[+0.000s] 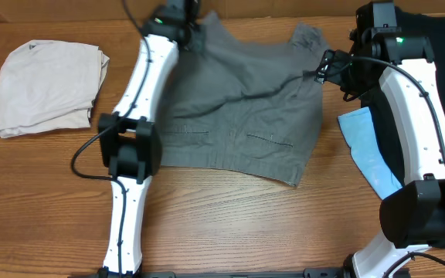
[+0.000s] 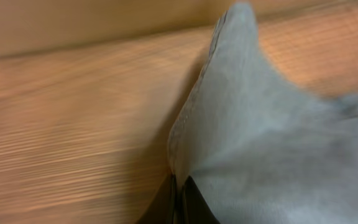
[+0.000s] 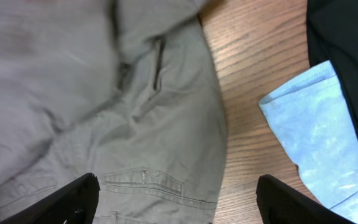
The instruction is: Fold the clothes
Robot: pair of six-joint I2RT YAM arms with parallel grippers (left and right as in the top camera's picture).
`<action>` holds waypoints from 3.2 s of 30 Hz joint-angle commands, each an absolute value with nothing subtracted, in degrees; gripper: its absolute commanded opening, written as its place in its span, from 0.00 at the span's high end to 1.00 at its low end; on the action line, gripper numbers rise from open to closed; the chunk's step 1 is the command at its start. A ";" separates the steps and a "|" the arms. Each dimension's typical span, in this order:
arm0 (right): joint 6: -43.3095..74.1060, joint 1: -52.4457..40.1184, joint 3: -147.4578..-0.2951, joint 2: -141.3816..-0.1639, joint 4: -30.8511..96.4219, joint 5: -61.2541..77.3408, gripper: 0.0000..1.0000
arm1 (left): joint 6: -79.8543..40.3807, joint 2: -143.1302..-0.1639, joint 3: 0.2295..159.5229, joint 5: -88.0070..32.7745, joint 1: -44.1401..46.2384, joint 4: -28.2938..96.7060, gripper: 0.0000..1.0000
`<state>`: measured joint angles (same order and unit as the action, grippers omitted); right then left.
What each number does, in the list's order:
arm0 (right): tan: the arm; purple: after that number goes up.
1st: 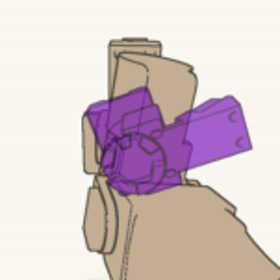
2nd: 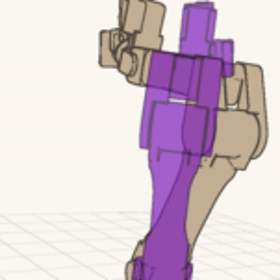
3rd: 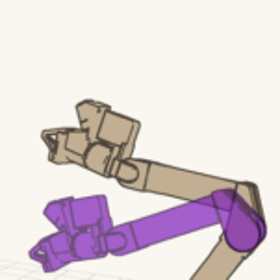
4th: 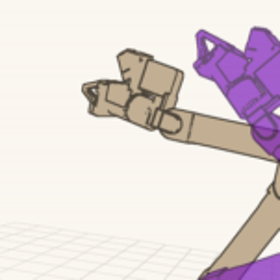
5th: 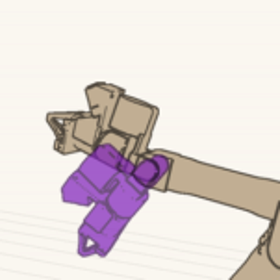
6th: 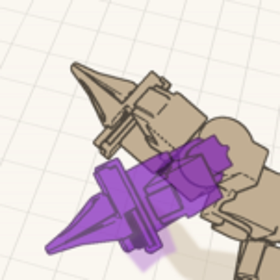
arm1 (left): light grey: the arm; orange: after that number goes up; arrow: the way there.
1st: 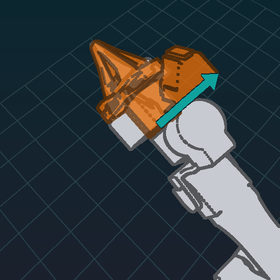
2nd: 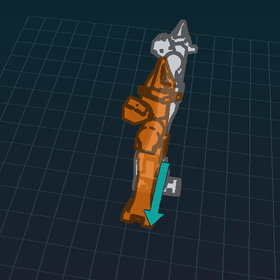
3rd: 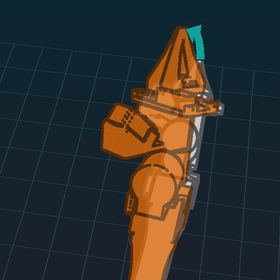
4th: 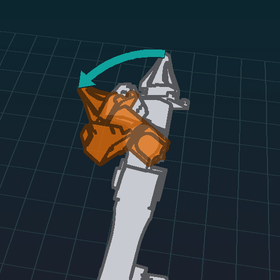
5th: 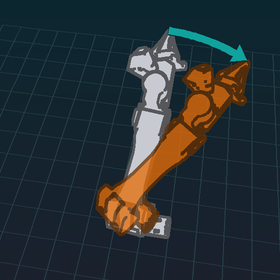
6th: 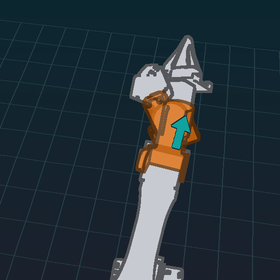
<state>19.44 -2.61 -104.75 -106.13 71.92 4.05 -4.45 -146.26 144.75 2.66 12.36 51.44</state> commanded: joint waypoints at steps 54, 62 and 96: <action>21.45 -15.55 -76.12 -87.46 74.96 11.62 0.05 | -21.52 -103.68 130.74 2.92 8.84 96.82 0.00; 20.97 -15.31 -67.46 -87.79 59.20 11.57 0.05 | -25.76 -98.76 102.72 5.52 7.49 86.80 0.00; 24.34 -16.99 -64.03 -103.24 50.00 3.77 0.18 | -23.11 -99.00 60.38 1.89 3.49 47.66 0.07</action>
